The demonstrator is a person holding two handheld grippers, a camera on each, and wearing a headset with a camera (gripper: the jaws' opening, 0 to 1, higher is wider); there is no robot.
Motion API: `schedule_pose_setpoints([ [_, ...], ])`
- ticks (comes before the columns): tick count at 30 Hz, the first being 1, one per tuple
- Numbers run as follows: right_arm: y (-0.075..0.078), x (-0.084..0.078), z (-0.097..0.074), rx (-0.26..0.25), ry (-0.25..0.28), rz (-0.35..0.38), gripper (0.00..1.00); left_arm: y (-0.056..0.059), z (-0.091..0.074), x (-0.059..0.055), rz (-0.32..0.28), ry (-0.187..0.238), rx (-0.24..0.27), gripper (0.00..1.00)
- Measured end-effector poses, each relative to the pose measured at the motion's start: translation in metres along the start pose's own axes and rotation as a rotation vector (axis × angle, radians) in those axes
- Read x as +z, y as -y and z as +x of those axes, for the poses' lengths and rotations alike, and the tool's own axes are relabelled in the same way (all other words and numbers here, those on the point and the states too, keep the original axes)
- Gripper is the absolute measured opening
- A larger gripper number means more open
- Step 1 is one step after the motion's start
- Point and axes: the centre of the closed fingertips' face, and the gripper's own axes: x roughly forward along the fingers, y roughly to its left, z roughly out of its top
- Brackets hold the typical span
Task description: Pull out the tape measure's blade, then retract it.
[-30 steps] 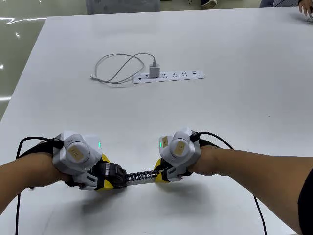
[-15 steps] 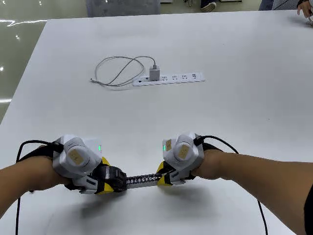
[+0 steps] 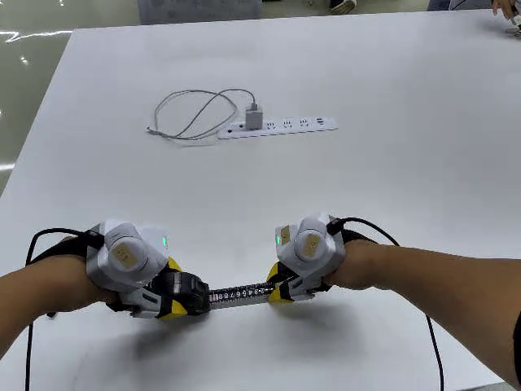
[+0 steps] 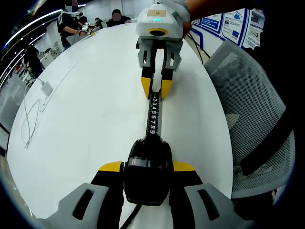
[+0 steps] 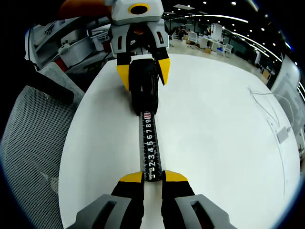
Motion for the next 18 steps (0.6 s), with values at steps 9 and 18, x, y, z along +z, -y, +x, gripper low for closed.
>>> schedule_pose_setpoints([
  [9,0.0016,-0.0044,-0.0034,-0.001,-0.006,-0.004,0.09,-0.0005,0.0006,-0.0004,-0.002,-0.005,0.003,0.32],
  [18,0.0017,-0.0081,-0.0055,-0.002,-0.009,-0.005,0.09,-0.0001,0.0006,-0.0006,-0.002,-0.011,0.003,0.32],
])
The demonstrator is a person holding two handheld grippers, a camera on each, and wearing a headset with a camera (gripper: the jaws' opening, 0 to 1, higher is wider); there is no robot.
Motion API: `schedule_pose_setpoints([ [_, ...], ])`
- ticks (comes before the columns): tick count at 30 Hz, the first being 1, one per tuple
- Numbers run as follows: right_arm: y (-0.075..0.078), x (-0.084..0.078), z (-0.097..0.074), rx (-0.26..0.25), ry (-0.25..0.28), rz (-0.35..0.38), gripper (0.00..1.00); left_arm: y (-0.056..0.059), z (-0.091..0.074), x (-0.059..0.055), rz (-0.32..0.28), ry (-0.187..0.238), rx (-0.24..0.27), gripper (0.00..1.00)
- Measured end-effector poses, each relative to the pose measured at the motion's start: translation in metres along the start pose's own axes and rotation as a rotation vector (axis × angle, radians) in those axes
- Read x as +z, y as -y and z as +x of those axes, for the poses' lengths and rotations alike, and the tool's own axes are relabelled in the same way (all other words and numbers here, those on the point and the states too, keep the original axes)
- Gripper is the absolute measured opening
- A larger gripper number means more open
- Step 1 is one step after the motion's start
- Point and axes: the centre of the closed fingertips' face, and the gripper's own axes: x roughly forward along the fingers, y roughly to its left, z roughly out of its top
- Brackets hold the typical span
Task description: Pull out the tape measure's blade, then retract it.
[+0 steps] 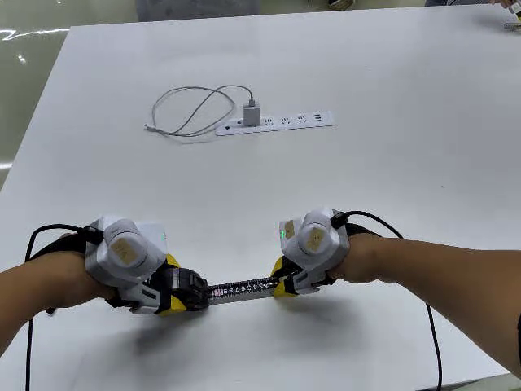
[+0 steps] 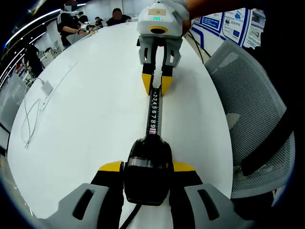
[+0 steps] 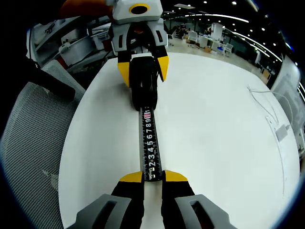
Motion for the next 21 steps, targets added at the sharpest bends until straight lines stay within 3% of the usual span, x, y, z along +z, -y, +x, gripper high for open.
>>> schedule_pose_setpoints([
  [21,-0.001,-0.0088,-0.0044,0.0,-0.006,0.003,0.09,0.0005,-0.0007,-0.0001,0.008,-0.004,0.009,0.31],
])
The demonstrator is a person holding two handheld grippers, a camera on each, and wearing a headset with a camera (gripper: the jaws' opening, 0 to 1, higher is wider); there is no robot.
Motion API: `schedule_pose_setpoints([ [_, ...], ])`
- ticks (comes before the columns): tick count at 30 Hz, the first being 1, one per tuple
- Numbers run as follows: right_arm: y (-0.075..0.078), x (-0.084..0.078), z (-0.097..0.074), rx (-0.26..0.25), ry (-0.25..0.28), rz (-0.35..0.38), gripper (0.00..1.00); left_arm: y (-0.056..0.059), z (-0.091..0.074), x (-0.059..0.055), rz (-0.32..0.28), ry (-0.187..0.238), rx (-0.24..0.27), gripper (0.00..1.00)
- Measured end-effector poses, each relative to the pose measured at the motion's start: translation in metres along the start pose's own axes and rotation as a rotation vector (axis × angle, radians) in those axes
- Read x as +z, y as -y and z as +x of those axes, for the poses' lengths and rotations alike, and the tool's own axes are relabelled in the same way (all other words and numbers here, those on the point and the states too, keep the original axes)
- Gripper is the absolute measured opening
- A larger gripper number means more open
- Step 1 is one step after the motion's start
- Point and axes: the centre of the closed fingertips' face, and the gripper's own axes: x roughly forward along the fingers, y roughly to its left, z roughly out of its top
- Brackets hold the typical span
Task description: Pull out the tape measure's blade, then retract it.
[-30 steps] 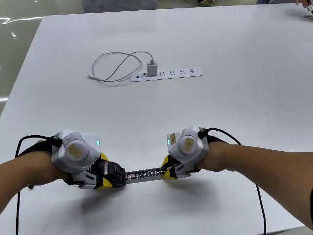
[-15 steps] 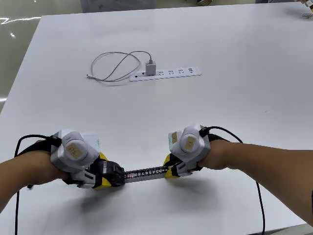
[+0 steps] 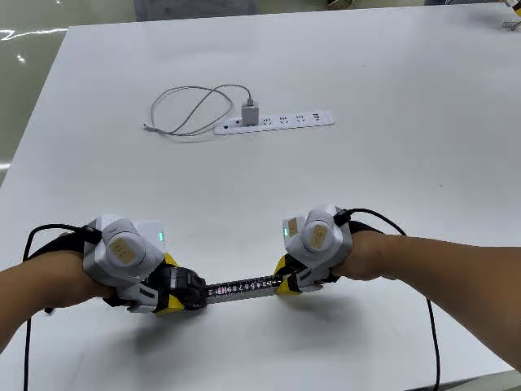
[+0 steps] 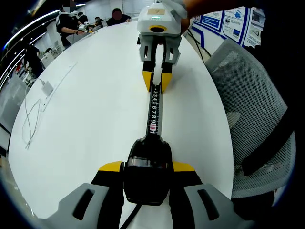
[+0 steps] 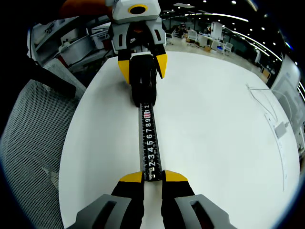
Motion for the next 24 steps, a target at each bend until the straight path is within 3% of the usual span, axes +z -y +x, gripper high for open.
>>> schedule_pose_setpoints([
  [24,0.0017,-0.01,-0.0064,0.0,-0.011,0.006,0.09,-0.0004,0.0004,0.0002,-0.008,0.008,0.002,0.31],
])
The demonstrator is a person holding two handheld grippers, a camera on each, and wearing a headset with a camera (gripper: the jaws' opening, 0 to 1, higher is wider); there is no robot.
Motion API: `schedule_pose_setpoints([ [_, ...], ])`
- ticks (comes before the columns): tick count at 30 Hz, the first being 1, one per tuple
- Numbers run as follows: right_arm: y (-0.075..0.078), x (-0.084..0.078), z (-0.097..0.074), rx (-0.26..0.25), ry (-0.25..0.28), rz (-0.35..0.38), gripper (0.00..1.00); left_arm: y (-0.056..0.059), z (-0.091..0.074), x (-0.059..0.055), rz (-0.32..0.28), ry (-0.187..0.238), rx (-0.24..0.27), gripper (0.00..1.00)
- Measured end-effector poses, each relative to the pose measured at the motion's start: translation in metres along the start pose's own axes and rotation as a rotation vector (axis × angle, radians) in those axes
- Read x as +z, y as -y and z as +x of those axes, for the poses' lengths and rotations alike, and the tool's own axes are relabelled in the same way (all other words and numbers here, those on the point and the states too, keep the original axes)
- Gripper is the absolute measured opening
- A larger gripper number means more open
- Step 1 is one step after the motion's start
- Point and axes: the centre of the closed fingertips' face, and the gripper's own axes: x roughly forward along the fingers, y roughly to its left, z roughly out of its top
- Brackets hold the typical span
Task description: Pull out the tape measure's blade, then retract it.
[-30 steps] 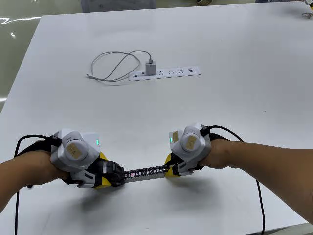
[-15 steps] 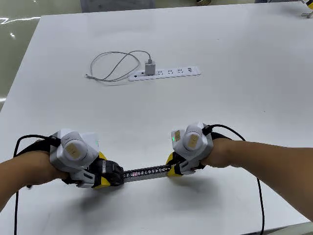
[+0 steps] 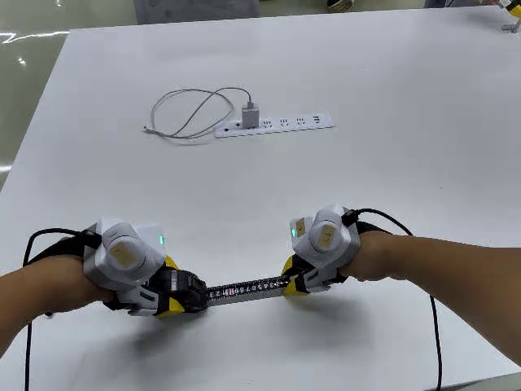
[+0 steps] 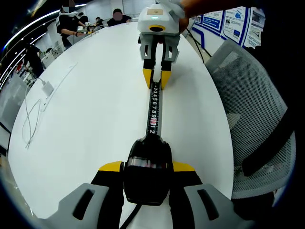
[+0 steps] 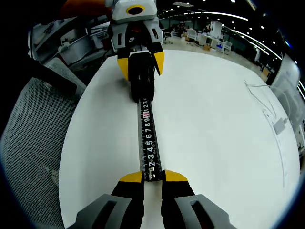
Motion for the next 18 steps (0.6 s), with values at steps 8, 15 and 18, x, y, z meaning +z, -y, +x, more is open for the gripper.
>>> schedule_pose_setpoints([
  [8,0.0009,-0.0028,-0.0014,-0.001,-0.004,-0.003,0.09,-0.0001,-0.0006,0.0005,0.003,0.0,0.006,0.31],
  [15,0.0012,-0.0054,-0.0028,-0.001,-0.008,-0.003,0.09,0.0,-0.0006,0.0005,0.003,0.0,0.006,0.31],
  [18,0.0014,-0.007,-0.0038,-0.001,-0.011,-0.001,0.09,0.0002,-0.0007,0.0006,0.002,0.0,0.006,0.31],
])
